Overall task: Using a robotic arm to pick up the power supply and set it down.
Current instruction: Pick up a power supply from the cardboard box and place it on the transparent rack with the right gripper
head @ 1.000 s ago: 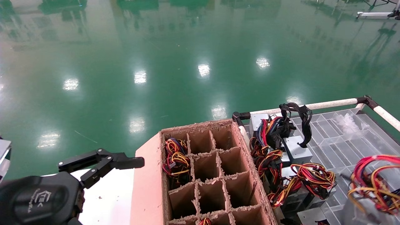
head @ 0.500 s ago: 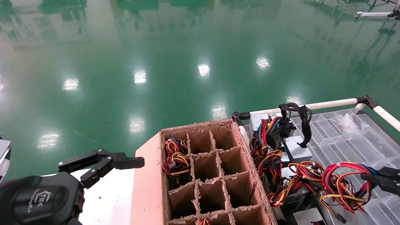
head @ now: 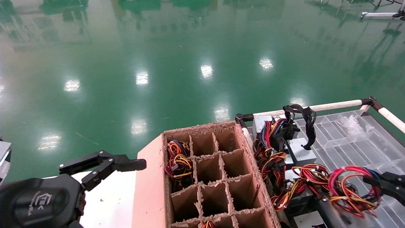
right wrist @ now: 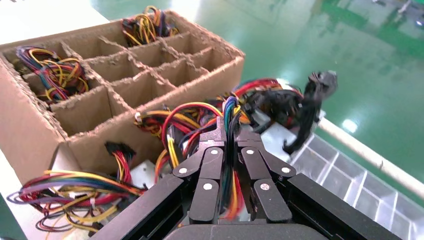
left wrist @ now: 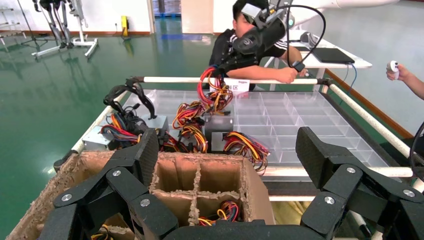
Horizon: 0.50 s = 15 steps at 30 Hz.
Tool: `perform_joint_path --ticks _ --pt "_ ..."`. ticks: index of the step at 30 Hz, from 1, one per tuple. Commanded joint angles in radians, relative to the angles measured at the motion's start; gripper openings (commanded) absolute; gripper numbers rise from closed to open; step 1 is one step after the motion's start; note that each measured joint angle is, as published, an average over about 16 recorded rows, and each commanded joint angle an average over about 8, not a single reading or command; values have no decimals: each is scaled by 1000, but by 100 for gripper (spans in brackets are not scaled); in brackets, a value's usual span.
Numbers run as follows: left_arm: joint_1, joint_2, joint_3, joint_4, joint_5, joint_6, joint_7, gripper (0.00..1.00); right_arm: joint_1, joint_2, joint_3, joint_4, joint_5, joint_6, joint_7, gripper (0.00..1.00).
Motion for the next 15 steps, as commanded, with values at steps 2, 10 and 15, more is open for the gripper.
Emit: perform_joint_path --ticks 2,10,15 --pt "0 0 0 0 0 0 0 100 -33 -1 -5 -35 34 0 -19 0" --pt "0 0 0 0 0 0 0 100 -109 5 -15 -120 94 4 -54 0" --pt "0 0 0 0 0 0 0 100 -127 15 -14 -168 113 10 -68 0"
